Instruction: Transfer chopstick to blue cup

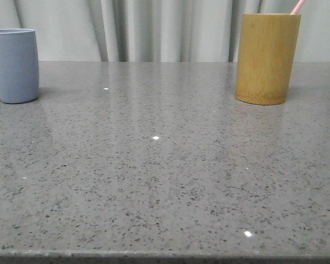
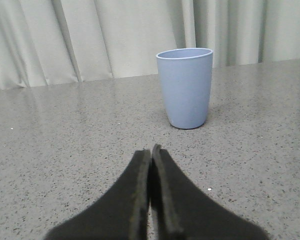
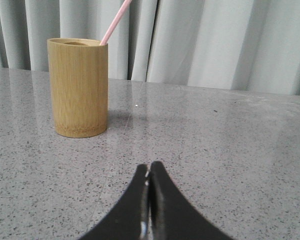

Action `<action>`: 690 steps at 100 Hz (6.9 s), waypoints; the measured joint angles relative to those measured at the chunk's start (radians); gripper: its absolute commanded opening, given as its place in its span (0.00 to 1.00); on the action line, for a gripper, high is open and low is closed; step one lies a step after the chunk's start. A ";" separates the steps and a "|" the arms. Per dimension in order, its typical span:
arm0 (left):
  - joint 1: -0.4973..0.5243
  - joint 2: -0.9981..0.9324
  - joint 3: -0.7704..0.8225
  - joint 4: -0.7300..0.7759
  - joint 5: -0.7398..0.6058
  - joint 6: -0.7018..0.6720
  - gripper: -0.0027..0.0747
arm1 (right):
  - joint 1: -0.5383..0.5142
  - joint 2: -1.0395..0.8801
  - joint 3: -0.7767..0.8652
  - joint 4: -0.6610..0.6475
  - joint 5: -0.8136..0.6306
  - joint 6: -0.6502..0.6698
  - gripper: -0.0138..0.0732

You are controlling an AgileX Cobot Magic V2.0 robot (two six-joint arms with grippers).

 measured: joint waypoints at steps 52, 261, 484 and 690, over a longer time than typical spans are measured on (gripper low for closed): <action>0.000 0.000 0.000 0.000 0.000 0.000 0.01 | 0.000 0.000 0.000 0.000 0.000 0.000 0.08; 0.000 0.637 -0.782 -0.139 0.565 -0.002 0.89 | 0.000 0.533 -0.812 0.120 0.721 0.000 0.83; -0.116 1.575 -1.456 -0.139 0.650 -0.004 0.01 | 0.000 0.533 -0.812 0.120 0.704 0.000 0.83; -0.396 1.604 -1.526 -0.188 0.584 0.002 0.69 | 0.000 0.533 -0.812 0.120 0.706 0.000 0.83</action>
